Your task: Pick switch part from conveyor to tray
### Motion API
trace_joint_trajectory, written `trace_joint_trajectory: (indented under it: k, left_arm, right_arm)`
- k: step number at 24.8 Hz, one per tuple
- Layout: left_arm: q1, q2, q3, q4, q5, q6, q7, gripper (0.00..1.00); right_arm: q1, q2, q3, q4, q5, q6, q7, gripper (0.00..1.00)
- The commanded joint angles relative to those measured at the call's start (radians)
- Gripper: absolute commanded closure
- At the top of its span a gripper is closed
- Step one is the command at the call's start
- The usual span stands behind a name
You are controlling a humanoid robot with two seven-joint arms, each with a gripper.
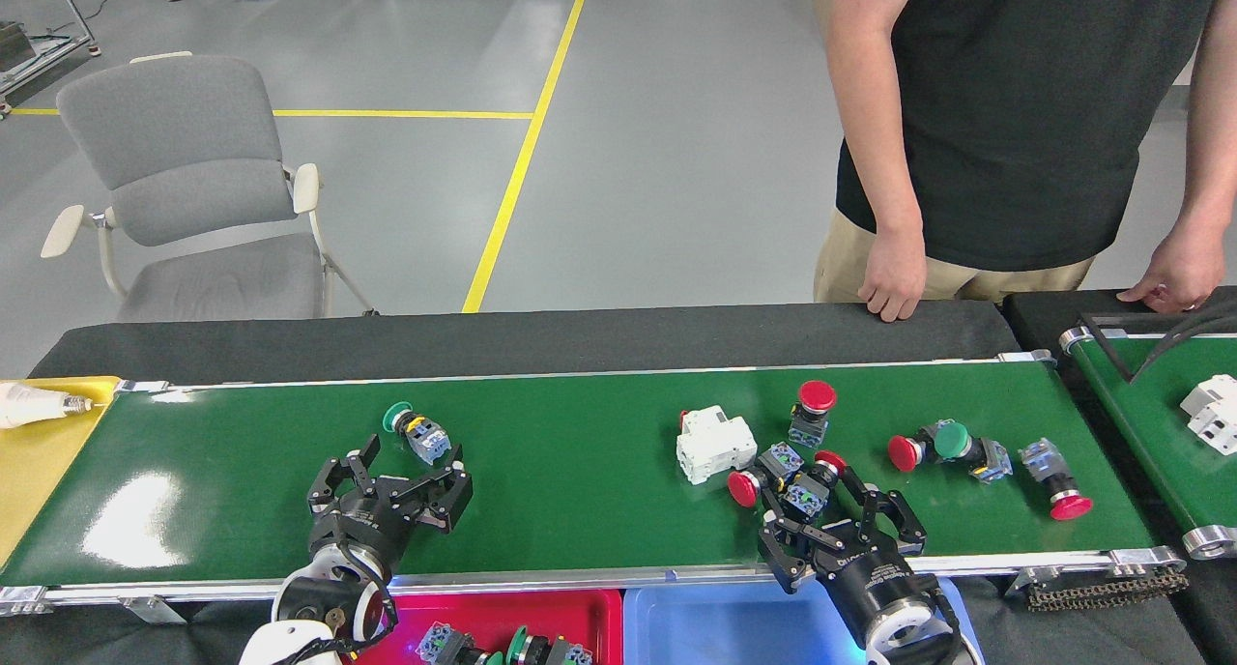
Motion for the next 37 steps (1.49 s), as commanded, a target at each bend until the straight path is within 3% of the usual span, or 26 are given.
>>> trace_joint_trajectory:
  k: [1,4,7,11,14,16,18,19,20,21,23,26,27,29,30,31,32,35,37]
  left_arm:
    - [-0.037,0.009,0.014,0.021,0.003,0.033,0.003,0.00]
    - [-0.060,0.011,0.025,0.059,0.003,0.044,0.003,0.02]
    - [-0.083,0.013,0.045,0.100,0.003,0.115,0.008,0.11]
    - [-0.110,0.013,0.046,0.154,0.005,0.214,0.011,0.40]
    - [-0.110,0.014,0.048,0.154,0.008,0.217,0.013,0.64]
    - [-0.097,0.014,0.049,0.148,0.025,0.210,0.016,0.78]
    - [-0.066,0.016,0.045,0.124,0.055,0.179,0.051,0.87]
    - [-0.049,0.020,0.045,0.104,0.058,0.130,0.078,0.89]
    - [-0.037,0.026,0.045,0.079,0.060,0.079,0.095,0.91]
    - [-0.009,0.032,0.045,0.030,0.061,0.007,0.103,0.93]
    - [0.061,0.046,0.045,-0.087,0.061,-0.152,0.103,0.93]
    - [0.218,0.085,0.049,-0.329,0.064,-0.496,0.101,0.90]
    - [0.304,0.101,0.061,-0.409,0.064,-0.639,0.101,0.84]
    - [0.431,0.098,0.129,-0.510,0.077,-0.662,0.101,0.58]
    - [0.489,0.083,0.189,-0.544,0.089,-0.662,0.101,0.32]
    - [0.534,0.055,0.226,-0.547,0.097,-0.662,0.101,0.13]
    - [0.568,0.014,0.239,-0.547,0.095,-0.662,0.101,0.03]
    - [0.620,-0.023,0.275,-0.547,0.098,-0.662,0.106,0.01]
    - [0.630,-0.033,0.307,-0.547,0.106,-0.662,0.106,0.01]
  right_arm:
    - [-0.016,-0.016,0.013,-0.008,-0.005,-0.010,0.030,0.87]
    - [-0.013,-0.020,0.030,-0.015,-0.010,-0.020,0.033,0.93]
    - [-0.016,-0.014,0.030,-0.031,-0.014,-0.057,0.033,0.98]
    - [0.003,-0.016,0.033,-0.077,-0.016,-0.102,0.033,0.98]
    - [0.053,-0.009,0.056,-0.201,-0.020,-0.212,0.030,0.98]
    - [0.079,0.001,0.115,-0.273,-0.028,-0.306,0.033,0.98]
    - [0.090,0.007,0.227,-0.282,-0.023,-0.341,0.033,0.96]
    - [0.085,0.003,0.289,-0.276,-0.020,-0.340,0.033,0.79]
    - [0.079,0.003,0.328,-0.269,-0.013,-0.338,0.033,0.48]
    - [0.076,0.012,0.363,-0.261,0.003,-0.338,0.033,0.00]
    - [0.076,0.018,0.392,-0.258,0.013,-0.338,0.033,0.00]
    - [0.084,0.014,0.408,-0.256,0.013,-0.338,0.033,0.00]
    - [0.088,0.014,0.405,-0.259,0.010,-0.338,0.031,0.00]
    - [0.101,0.012,0.394,-0.281,0.000,-0.338,0.027,0.00]
    - [0.121,0.006,0.356,-0.305,-0.008,-0.332,0.025,0.00]
    - [0.156,0.004,0.283,-0.310,-0.017,-0.318,0.021,0.01]
    - [0.200,0.017,0.179,-0.308,-0.026,-0.292,0.004,0.02]
    - [0.321,0.067,-0.088,-0.308,-0.045,-0.226,-0.128,0.02]
    - [0.384,0.073,-0.220,-0.307,-0.057,-0.192,-0.248,0.02]
